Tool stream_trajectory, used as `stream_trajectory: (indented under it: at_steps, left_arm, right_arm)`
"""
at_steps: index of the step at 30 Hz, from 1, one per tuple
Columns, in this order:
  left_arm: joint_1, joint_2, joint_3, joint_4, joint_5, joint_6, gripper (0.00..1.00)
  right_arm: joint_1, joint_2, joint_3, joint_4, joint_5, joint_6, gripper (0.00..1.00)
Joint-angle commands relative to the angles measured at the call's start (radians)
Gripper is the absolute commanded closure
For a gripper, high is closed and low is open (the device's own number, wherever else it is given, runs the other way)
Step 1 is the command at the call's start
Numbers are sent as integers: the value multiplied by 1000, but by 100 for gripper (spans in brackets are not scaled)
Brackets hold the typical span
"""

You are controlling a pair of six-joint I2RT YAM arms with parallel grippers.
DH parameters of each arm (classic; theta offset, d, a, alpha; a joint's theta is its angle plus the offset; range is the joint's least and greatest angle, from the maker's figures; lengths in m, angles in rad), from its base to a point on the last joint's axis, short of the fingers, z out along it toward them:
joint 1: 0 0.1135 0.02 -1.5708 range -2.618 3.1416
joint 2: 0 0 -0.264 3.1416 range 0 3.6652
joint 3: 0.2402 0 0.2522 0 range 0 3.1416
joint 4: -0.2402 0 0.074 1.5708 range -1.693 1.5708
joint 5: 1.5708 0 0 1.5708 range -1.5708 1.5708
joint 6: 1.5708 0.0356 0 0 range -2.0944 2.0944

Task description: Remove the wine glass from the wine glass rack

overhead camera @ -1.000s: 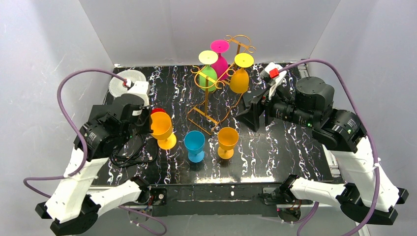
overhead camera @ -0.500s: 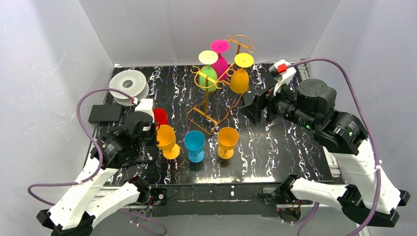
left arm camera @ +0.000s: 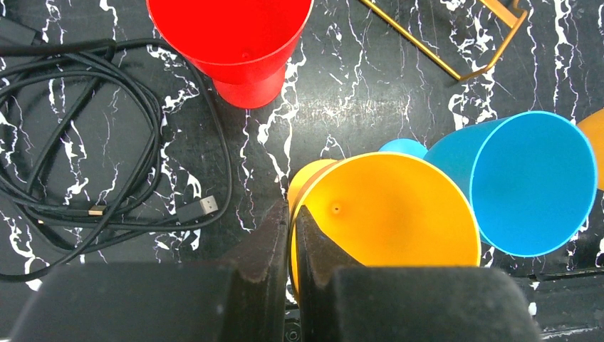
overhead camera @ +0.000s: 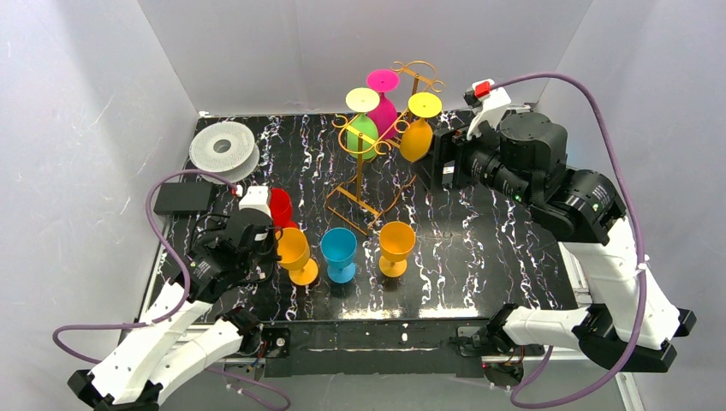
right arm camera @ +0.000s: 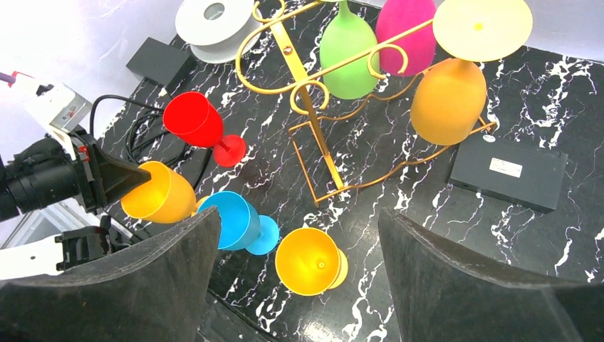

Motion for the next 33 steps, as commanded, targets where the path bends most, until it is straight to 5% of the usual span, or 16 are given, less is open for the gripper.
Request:
stream_trajectory:
  at_steps: [1,11,19,26,33]
  left_arm:
    - [-1,-17,-44,2,-16,-24,100]
    - [-1,-32,-73,-38,-24,-33,88]
    - [-1,-51,-73,-69,-29,-44,69]
    - [-1,-77,-51,-106,-43,-44,58]
    - [-1,-76,31,-145,-72,-22,29]
  right_arm:
    - [-4,0,43,30,25,27,11]
    - [-72,27,82,2,-1,58,9]
    - [-344,74,123,-31,-346,187,11]
    - [-425,66,69,35,-454,258,12]
    - [-520,76,29,84,-558,336,12]
